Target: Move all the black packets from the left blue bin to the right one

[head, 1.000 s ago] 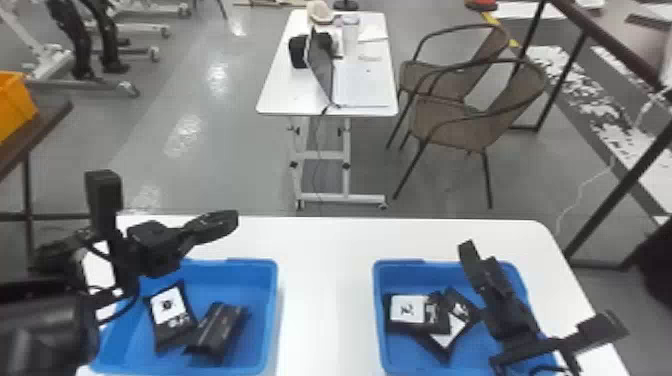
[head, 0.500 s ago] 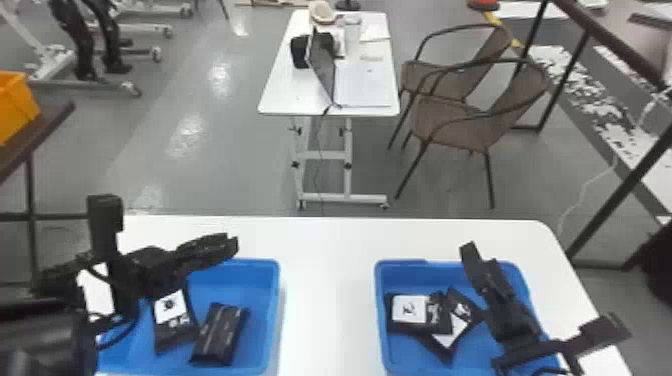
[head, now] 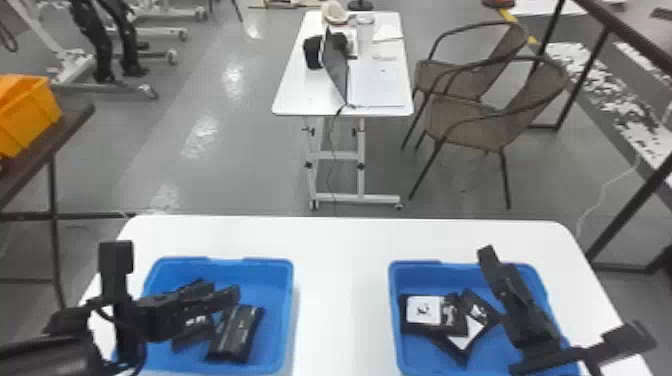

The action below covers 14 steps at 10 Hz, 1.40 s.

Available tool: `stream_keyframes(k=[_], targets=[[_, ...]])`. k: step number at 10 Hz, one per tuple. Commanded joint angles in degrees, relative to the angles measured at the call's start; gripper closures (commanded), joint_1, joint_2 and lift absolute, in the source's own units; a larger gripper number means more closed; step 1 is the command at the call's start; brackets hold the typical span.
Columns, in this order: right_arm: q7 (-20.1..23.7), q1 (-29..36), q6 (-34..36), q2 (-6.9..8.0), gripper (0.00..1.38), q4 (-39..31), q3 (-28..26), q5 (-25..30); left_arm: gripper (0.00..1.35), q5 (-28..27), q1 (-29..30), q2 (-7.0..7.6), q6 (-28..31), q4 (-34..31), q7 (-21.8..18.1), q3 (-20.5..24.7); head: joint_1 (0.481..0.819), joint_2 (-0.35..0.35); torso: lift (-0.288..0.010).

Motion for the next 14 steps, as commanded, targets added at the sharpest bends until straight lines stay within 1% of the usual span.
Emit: stream_keyframes(k=[1,2,4,5,7,8,10,12,13,14], targets=[[0.00,-0.01,0.17,0.05,0.11,0.05,0.00,0.00,0.15,-1.38,0.14,-0.17,3.32,0.05,0.05,0.33,0.695,0.048,0.000],[0.00,-0.01,0.26,0.05,0.11,0.14,0.09,0.00,0.00,-1.73,0.22,-0.17,5.34,0.05,0.31,0.24,0.695,0.051,0.000],[0.09,-0.01,0.35,0.05,0.11,0.41,0.09,-0.18,0.00,-1.82,-0.13,-0.17,10.00,0.31,2.33,0.06,0.695,0.060,0.000],[0.09,-0.01,0.35,0.05,0.11,0.49,0.09,-0.44,0.00,-2.52,-0.66,-0.17,12.55,1.10,2.68,-0.20,0.695,0.062,0.000],[0.18,-0.10,0.35,0.05,0.11,0.67,0.09,-0.79,0.00,-2.52,-2.33,-0.17,14.83,5.15,2.68,-1.34,0.695,0.059,0.000],[0.35,-0.10,0.35,0.05,0.11,0.85,0.09,-0.88,0.00,-3.31,-2.68,-0.17,15.36,5.85,2.95,-2.05,0.695,0.049,0.000],[0.53,0.07,0.35,0.05,0.11,1.11,0.09,-1.76,0.00,-6.56,-3.47,-0.11,18.61,5.59,3.74,-3.45,0.695,0.039,0.000],[0.62,-0.01,0.44,0.05,0.11,1.37,0.09,-2.02,0.00,-11.13,-4.70,0.68,20.55,5.50,3.74,-5.30,0.695,0.040,0.000],[0.70,-0.10,0.44,0.05,0.11,1.64,0.26,-2.20,0.00,-12.72,-5.23,0.94,20.55,6.20,3.74,-5.21,0.695,0.047,0.000],[0.79,-0.10,0.35,0.05,0.11,1.81,0.26,-2.38,0.00,-12.63,-6.02,1.21,19.31,8.58,3.83,-4.68,0.695,0.054,0.000]])
